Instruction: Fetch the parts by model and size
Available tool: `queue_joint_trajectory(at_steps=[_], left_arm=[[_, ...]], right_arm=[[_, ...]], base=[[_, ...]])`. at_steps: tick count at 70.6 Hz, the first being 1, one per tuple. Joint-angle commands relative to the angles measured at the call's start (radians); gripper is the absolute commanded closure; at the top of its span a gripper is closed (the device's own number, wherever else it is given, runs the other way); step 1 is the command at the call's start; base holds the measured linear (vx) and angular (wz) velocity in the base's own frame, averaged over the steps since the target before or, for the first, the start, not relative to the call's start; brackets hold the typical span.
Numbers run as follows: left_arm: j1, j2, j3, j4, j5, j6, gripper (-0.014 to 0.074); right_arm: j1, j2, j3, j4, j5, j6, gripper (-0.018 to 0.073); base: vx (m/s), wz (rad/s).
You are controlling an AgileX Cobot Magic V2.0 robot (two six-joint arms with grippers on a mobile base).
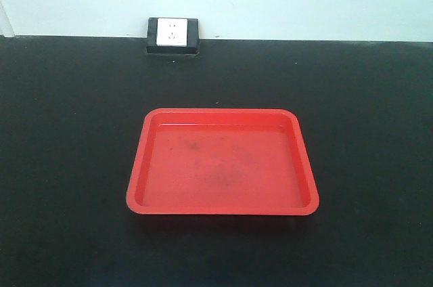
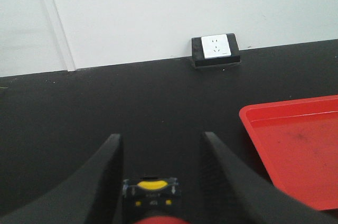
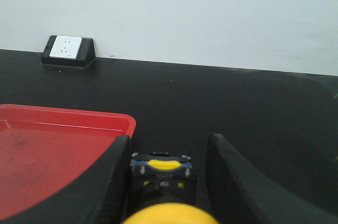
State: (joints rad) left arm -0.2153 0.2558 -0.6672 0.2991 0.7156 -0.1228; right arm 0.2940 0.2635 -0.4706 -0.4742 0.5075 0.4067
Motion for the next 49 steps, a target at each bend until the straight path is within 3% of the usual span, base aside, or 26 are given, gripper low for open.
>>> queue_joint_trajectory(at_steps=[1,49], left_arm=[[-0.001,0.023,-0.027,0.007,-0.079,-0.003,0.0603],[-0.001,0.023,-0.027,0.007,-0.08,-0.003,0.0603]], right_arm=[[-0.005,0.018,-0.028,-0.027,-0.074,-0.007,0.0561],[-0.005,0.018,-0.028,-0.027,-0.074,-0.007,0.0561]], base=[[0.0,0.0],[0.0,0.0]])
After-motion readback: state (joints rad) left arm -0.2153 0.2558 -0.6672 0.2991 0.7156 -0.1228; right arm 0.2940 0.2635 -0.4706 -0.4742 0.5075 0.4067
